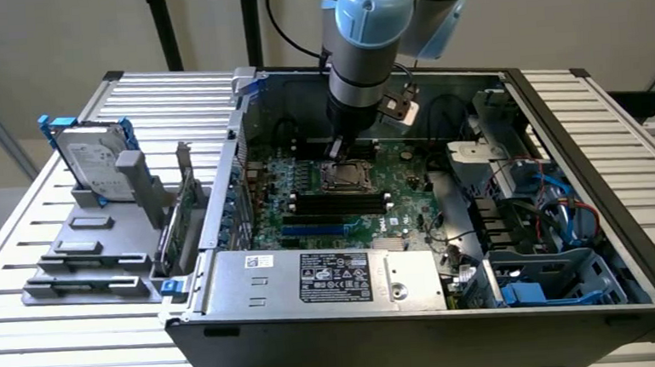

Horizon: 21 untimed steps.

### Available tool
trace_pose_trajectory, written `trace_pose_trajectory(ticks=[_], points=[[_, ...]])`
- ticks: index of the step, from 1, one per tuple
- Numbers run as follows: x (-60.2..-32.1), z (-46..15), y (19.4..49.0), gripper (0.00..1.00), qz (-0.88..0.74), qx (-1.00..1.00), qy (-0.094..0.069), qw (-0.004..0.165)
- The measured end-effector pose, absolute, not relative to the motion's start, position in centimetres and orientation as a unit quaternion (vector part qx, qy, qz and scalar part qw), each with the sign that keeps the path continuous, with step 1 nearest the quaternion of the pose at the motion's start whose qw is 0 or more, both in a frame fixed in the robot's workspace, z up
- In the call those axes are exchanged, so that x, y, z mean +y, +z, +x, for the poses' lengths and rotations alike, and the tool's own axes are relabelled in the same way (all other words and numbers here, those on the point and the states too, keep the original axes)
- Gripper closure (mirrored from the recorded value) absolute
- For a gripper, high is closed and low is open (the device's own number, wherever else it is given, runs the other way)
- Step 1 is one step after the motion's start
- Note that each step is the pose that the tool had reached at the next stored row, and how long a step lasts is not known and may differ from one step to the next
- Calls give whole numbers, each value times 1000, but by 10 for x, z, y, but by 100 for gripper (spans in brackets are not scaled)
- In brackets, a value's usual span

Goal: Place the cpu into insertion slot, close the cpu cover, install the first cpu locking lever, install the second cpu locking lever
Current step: 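Install the first cpu locking lever, then install the second cpu locking lever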

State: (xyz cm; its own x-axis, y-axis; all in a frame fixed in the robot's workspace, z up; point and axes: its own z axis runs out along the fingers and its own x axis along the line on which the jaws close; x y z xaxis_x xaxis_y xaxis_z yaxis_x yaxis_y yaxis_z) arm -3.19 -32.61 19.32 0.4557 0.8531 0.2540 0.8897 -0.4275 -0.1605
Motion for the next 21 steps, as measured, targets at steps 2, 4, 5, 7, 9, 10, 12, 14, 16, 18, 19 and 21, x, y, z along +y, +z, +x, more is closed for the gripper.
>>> trace_pose_trajectory(ticks=[2, 4, 5, 7, 9, 10, 12, 14, 16, 18, 19, 21], points=[[-326, -32, 198, 89, -842, -517, -67, 137], [-326, -32, 204, 89, -842, -517, -66, 138], [-326, -32, 206, 89, -842, -517, -65, 138], [-327, -32, 208, 89, -842, -517, -65, 138], [-328, -33, 208, 89, -842, -517, -64, 139], [-328, -33, 209, 89, -842, -517, -64, 139], [-328, -34, 209, 89, -842, -517, -64, 139], [-328, -34, 209, 89, -842, -517, -64, 139], [-328, -34, 209, 89, -842, -517, -64, 139], [-328, -34, 209, 89, -842, -517, -64, 139], [-328, -34, 209, 89, -842, -517, -64, 139], [-328, -34, 209, 89, -842, -517, -64, 139]])
